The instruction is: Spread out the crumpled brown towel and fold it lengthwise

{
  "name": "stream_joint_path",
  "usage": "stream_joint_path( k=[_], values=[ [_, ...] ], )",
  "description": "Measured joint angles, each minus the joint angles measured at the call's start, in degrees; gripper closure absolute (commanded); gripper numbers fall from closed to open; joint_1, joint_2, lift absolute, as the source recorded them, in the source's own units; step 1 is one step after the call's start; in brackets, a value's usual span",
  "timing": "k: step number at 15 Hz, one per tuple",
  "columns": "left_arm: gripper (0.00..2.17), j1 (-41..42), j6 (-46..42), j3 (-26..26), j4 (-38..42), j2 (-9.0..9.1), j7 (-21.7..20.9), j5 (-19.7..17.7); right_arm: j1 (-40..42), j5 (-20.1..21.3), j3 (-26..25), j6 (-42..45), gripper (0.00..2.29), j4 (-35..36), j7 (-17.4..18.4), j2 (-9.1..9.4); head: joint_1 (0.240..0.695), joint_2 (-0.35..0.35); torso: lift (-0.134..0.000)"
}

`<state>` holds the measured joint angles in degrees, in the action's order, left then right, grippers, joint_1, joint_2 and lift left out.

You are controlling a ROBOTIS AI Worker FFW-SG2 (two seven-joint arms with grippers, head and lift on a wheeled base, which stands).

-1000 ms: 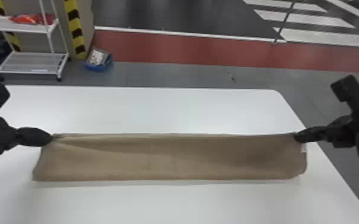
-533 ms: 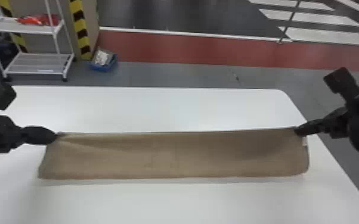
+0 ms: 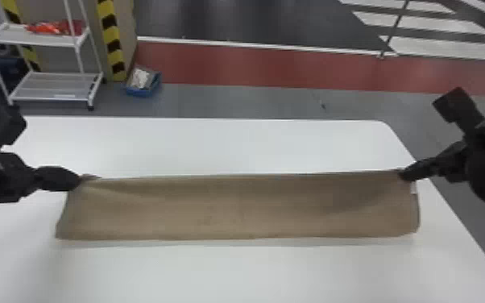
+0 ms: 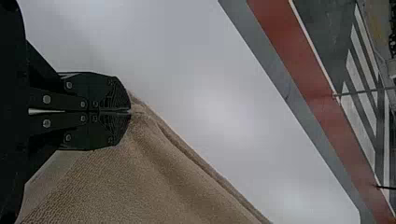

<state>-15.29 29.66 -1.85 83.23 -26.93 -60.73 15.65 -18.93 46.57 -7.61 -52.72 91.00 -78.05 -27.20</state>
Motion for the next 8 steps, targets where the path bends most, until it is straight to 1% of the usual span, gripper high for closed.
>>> stream_joint_path(
  k=[3, 8],
  values=[
    [2.03, -0.1, -0.1, -0.1, -0.4, 0.17, 0.2, 0.1, -1.7, 2.8, 1.0, 3.4, 1.33, -3.9, 0.0, 0.88, 0.695, -0.153, -0.124],
    [2.03, -0.6, -0.2, -0.5, -1.1, 0.53, 0.7, 0.1, -4.4, 5.9, 2.7, 6.2, 1.33, -8.0, 0.0, 2.78, 0.695, -0.143, -0.124]
  ],
)
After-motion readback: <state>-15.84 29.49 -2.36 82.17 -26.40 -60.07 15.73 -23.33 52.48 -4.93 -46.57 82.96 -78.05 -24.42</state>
